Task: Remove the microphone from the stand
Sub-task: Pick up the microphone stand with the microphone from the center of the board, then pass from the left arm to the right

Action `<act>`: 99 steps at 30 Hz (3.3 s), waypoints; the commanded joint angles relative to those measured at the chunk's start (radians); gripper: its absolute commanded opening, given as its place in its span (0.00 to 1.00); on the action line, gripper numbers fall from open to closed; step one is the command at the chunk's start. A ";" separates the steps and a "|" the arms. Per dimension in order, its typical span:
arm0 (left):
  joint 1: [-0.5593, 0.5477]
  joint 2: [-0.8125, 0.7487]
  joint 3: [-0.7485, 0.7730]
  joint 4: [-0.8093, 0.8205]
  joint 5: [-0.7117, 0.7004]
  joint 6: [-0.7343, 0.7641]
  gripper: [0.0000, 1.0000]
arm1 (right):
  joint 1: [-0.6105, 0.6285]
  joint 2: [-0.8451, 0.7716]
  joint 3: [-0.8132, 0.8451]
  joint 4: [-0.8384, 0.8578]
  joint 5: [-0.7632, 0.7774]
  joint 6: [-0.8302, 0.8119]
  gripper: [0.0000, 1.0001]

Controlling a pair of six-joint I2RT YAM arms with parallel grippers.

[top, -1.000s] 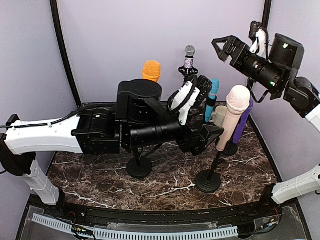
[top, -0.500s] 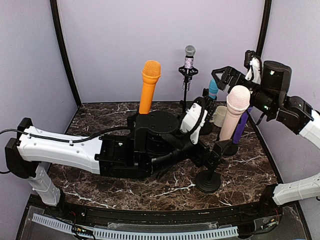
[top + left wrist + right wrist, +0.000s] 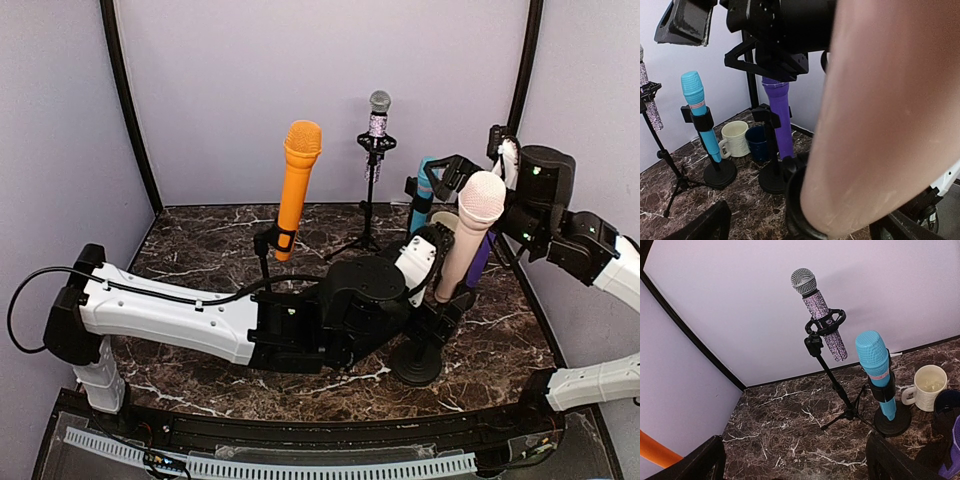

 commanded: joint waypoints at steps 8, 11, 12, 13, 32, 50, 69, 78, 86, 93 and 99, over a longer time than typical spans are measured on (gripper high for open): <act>-0.006 0.011 0.053 0.090 -0.086 0.070 0.92 | -0.007 -0.032 -0.068 0.067 0.010 0.046 0.99; -0.008 0.012 0.051 0.096 -0.094 0.077 0.88 | -0.008 -0.037 -0.077 0.068 0.014 0.047 0.99; -0.008 0.012 0.051 0.097 -0.097 0.077 0.87 | -0.008 -0.040 -0.081 0.066 0.016 0.048 0.98; -0.008 0.011 0.050 0.100 -0.099 0.078 0.84 | -0.007 -0.040 -0.083 0.066 0.017 0.048 0.98; -0.001 -0.072 -0.090 0.149 0.047 0.110 0.41 | -0.007 -0.116 -0.199 0.023 -0.006 0.070 0.99; 0.079 -0.179 -0.151 0.120 0.294 0.144 0.17 | -0.007 -0.125 -0.235 0.036 -0.015 0.054 0.98; 0.327 -0.455 -0.434 0.172 0.756 0.137 0.04 | -0.007 -0.211 -0.431 0.143 -0.307 0.040 0.98; 0.353 -0.482 -0.479 0.152 0.833 0.102 0.03 | -0.037 -0.229 -0.648 0.329 -0.703 0.099 0.99; 0.359 -0.477 -0.456 0.113 0.886 0.091 0.04 | -0.166 -0.150 -0.790 0.553 -1.031 0.189 0.96; 0.361 -0.457 -0.432 0.074 0.906 0.096 0.04 | -0.178 -0.081 -0.793 0.571 -1.113 0.177 0.89; 0.361 -0.438 -0.417 0.073 0.921 0.092 0.04 | -0.177 -0.006 -0.798 0.603 -1.162 0.158 0.82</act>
